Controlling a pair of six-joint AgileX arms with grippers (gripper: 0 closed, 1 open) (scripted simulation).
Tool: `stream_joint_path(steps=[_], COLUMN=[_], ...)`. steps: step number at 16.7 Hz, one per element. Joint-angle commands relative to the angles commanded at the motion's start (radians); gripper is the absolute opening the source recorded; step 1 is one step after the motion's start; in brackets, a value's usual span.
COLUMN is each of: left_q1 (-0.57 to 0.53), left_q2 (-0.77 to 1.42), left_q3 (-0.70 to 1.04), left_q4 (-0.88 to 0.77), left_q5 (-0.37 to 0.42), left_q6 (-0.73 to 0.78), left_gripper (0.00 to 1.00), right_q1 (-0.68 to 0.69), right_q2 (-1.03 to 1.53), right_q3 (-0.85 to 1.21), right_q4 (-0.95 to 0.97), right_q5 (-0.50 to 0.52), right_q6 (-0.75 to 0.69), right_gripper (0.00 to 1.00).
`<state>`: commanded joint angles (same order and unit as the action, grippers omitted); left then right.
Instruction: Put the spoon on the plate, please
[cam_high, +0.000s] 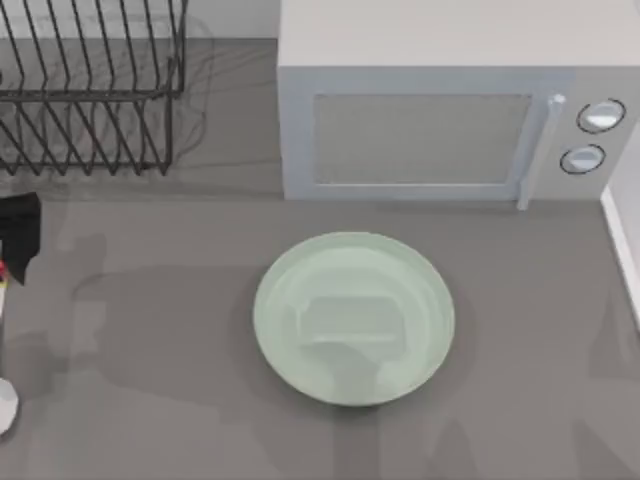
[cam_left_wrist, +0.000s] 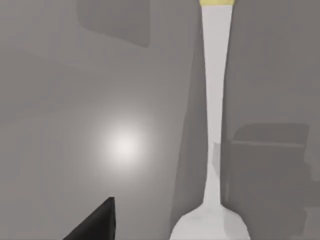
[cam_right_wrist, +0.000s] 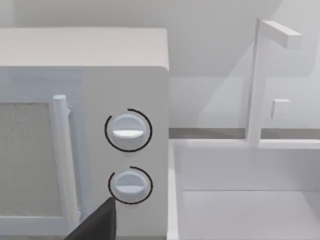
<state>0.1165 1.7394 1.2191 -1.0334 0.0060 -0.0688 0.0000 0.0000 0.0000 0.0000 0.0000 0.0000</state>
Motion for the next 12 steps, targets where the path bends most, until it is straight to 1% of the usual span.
stream_joint_path(steps=[2,4,9,12], left_q1=[0.007,0.010,0.005,0.008], left_q2=[0.041,0.054,0.052,0.085], left_q3=[0.052,0.068,0.063,0.019], left_q4=[-0.023,-0.026,-0.022,0.048], left_q5=[-0.004,-0.006,-0.006,-0.006], left_q6=[-0.005,-0.007,-0.007,-0.008], left_gripper=[1.00,1.00,1.00,1.00], right_q1=[0.000,0.000,0.000,0.000], right_q2=[0.000,0.000,0.000,0.000], right_q3=[0.000,0.000,0.000,0.000], right_q4=[0.000,0.000,0.000,0.000], right_q5=[0.000,0.000,0.000,0.000], right_q6=[0.000,0.000,0.000,0.000], right_gripper=[1.00,1.00,1.00,1.00])
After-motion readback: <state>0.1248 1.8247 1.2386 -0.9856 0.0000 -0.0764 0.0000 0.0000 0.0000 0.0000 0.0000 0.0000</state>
